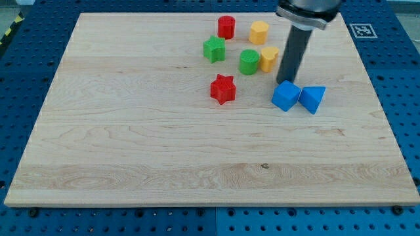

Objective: Slide the green circle to the yellow hexagon

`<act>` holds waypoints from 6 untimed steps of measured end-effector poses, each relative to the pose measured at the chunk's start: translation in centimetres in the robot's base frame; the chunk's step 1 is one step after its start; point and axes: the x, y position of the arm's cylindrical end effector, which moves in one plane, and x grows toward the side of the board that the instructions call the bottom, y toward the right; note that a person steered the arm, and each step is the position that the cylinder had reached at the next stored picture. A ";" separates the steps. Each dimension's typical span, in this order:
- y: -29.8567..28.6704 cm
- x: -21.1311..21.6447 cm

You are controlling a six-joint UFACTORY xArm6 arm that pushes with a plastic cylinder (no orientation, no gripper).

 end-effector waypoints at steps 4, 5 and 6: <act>-5.6 -6.9; -5.4 -5.6; -6.5 -5.2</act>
